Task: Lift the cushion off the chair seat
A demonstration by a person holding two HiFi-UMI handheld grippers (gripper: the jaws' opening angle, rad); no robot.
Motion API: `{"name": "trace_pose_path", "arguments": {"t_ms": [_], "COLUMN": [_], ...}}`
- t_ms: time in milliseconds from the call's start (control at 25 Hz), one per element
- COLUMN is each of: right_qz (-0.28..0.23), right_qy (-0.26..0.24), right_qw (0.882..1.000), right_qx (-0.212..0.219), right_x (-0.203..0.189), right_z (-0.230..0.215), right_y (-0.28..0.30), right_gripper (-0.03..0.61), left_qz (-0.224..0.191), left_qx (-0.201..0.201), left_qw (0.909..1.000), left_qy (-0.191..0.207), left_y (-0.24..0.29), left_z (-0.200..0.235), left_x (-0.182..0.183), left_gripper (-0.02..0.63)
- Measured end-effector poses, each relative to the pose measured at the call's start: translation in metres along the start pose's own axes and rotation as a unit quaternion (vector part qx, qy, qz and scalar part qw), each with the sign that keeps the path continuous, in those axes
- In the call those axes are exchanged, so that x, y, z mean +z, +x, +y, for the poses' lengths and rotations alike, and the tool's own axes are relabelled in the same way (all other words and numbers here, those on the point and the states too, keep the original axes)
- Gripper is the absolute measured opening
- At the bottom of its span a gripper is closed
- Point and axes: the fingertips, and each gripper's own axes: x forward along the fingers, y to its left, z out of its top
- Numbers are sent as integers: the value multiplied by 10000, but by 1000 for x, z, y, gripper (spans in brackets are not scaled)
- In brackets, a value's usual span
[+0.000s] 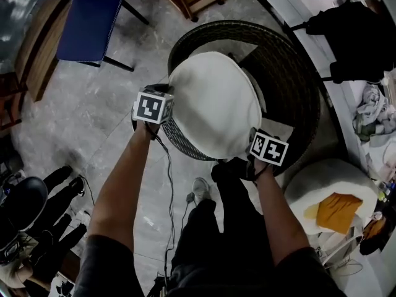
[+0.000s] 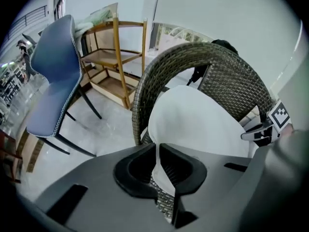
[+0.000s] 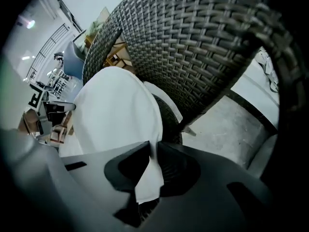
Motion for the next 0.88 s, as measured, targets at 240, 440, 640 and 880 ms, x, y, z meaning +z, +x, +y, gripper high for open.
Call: {"name": "trace_pose_path", "arguments": {"t_ms": [240, 440, 640, 880], "right_qz": [-376, -732, -995, -1528], "right_qy": [85, 63, 51, -82], "right_qw": [9992, 9969, 9942, 9866], "right_qx": [139, 276, 397, 567], "right_x": [2, 9, 29, 56], "right_z": [12, 25, 21, 42], "right_y": [-45, -84, -121, -185], "right_gripper": [60, 60, 60, 60], "left_qz": [-334, -564, -766, -1253], "left_qx": [122, 287, 370, 567], "left_qw": [9992, 9976, 9956, 9889], "left_qy": [198, 296, 401, 566], "left_y": [-56, -102, -139, -216], "left_z": [-11, -16, -33, -41], "left_x": [24, 39, 69, 107], "left_gripper": [37, 36, 37, 35]}}
